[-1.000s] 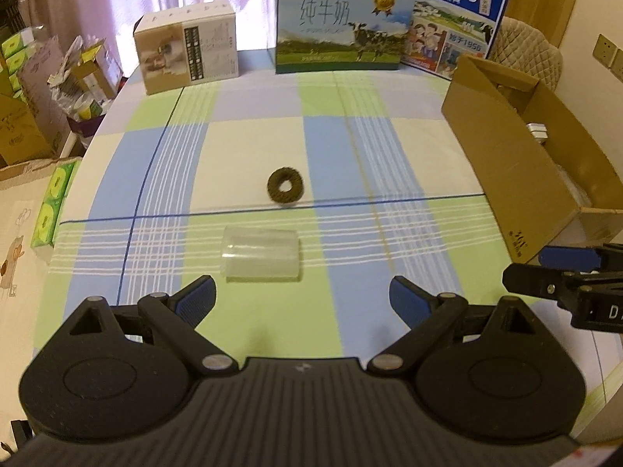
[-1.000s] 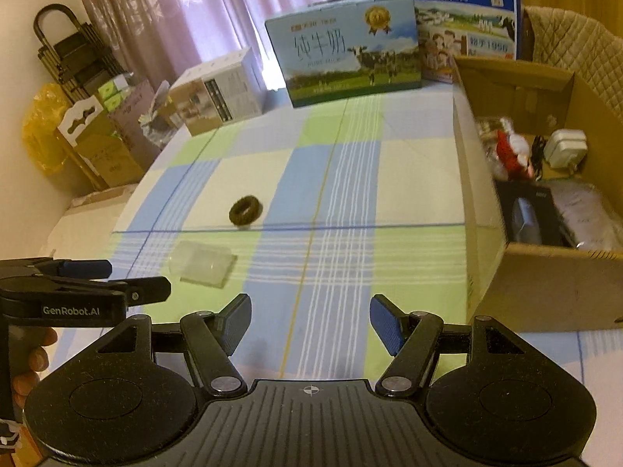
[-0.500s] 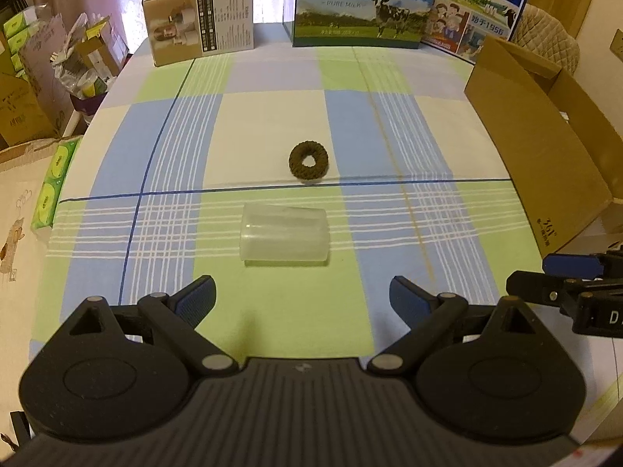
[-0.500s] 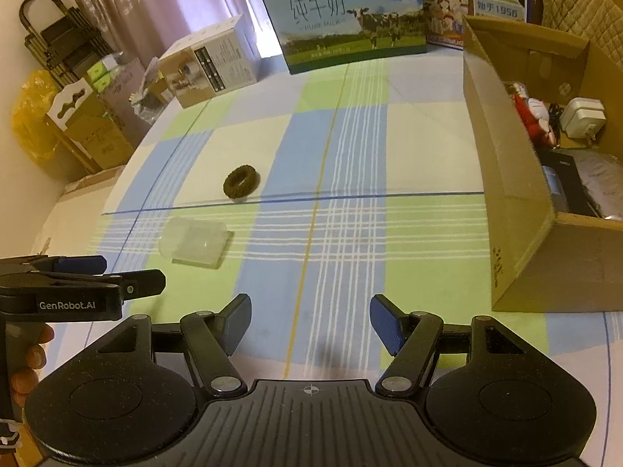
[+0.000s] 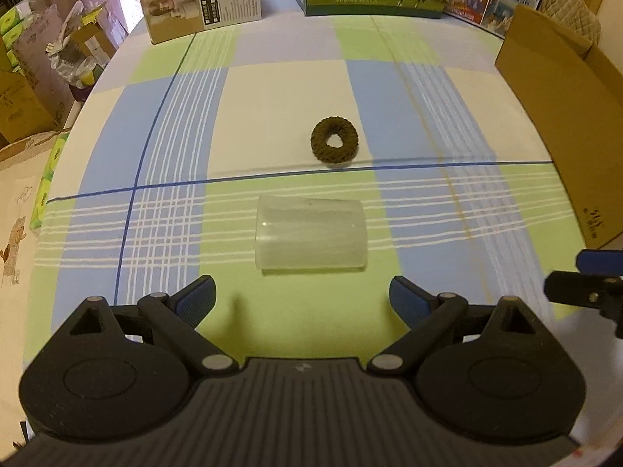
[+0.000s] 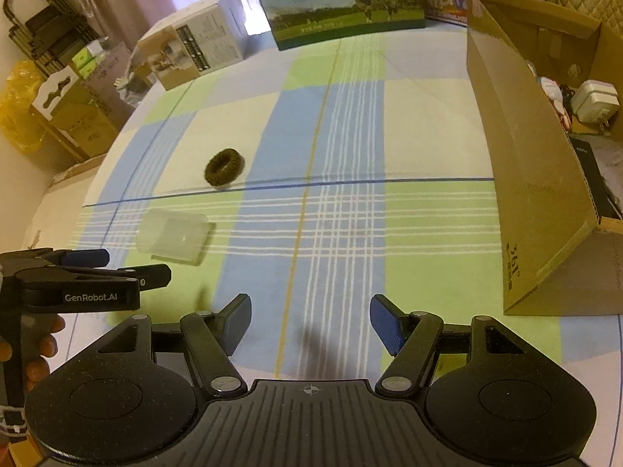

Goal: Organize objects
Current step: 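Grasp the clear plastic cup with the left tool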

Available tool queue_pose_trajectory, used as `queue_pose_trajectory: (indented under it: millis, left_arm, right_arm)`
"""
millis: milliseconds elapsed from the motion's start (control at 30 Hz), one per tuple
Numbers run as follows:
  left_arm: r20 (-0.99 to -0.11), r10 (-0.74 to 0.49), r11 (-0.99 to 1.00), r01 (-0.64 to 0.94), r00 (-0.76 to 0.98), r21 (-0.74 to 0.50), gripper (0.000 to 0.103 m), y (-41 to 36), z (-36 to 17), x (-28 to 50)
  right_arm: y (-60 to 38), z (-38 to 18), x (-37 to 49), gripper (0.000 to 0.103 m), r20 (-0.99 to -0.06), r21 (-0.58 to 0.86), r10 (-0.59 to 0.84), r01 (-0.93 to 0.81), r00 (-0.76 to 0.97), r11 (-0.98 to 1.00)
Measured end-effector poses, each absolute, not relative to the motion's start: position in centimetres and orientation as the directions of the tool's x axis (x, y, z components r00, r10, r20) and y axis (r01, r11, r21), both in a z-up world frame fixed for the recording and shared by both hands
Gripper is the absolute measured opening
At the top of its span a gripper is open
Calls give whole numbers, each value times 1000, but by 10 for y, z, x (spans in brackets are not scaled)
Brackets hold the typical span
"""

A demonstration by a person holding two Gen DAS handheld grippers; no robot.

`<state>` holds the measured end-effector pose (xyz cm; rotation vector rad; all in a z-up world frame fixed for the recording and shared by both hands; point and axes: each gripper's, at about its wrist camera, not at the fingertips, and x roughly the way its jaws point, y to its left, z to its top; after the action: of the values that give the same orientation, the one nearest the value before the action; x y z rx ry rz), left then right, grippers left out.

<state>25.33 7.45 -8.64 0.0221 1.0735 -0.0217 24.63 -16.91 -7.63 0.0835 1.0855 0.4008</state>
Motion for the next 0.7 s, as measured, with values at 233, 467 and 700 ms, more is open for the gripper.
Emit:
queue_pose_trajectory:
  millis: [233, 467, 700]
  left_arm:
    - [-884, -13, 998, 55, 468, 15, 94, 72, -100, 277]
    - [-883, -11, 997, 69, 468, 24, 94, 71, -107, 295]
    - [-882, -11, 996, 79, 472, 30, 87, 72, -111, 301]
  right_arm:
    - [-173, -84, 256, 65, -858, 249, 330, -245, 394, 937]
    - [-172, -90, 263, 65, -870, 236, 312, -233, 382, 943]
    - [-166, -92, 270, 65, -878, 222, 303, -245, 370, 944]
